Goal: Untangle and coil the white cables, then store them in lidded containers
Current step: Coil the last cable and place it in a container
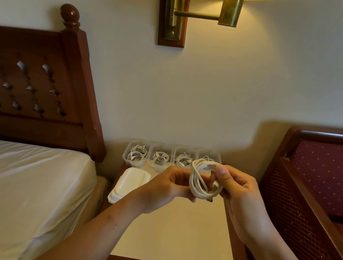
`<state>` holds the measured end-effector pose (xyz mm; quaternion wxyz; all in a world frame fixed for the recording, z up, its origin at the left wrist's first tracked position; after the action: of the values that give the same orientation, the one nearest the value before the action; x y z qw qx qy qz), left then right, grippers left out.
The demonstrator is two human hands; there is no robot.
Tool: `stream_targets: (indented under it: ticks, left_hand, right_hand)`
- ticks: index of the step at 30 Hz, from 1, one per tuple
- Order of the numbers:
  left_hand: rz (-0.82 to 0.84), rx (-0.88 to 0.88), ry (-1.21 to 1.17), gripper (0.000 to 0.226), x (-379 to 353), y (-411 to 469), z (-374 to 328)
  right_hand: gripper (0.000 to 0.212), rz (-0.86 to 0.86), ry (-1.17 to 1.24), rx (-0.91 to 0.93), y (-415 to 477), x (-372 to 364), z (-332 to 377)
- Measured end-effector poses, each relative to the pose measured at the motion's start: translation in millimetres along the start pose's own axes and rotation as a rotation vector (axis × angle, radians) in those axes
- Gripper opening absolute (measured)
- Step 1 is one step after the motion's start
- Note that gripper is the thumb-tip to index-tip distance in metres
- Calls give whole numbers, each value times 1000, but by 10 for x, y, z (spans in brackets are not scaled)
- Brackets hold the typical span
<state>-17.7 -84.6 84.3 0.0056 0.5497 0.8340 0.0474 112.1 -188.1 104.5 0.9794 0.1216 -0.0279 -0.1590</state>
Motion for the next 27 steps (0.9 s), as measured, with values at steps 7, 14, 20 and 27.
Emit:
stream_targets:
  ticks: [7,14,20,27]
  left_hand:
    - [57,-46,-21,30,-70,-26,-59]
    - [2,-73,21,30,-107,17,-27]
    - [-83,-99,617,32,231,65,-151]
    - [-400,15,657,16,447,-81,-411]
  right_hand:
    - [39,-8,163,-13,19,-22,1]
    - [42,-23,195,-37,72,-11,-86]
    - [43,1,165,-41,24,68,-39]
    - [31,-74,-405,119,-23,130,42]
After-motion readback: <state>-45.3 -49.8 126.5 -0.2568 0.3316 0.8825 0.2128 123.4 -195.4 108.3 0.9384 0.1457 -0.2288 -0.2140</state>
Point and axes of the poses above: each hand's wrist, its own y-axis towards the middle knuckle, its own x-axis out of the back of the hand, z = x × y, the point moved 4 cm from there along y, towards the middle knuckle, and after that the axes turned 6 degrees about z, right-handed, at the moved point
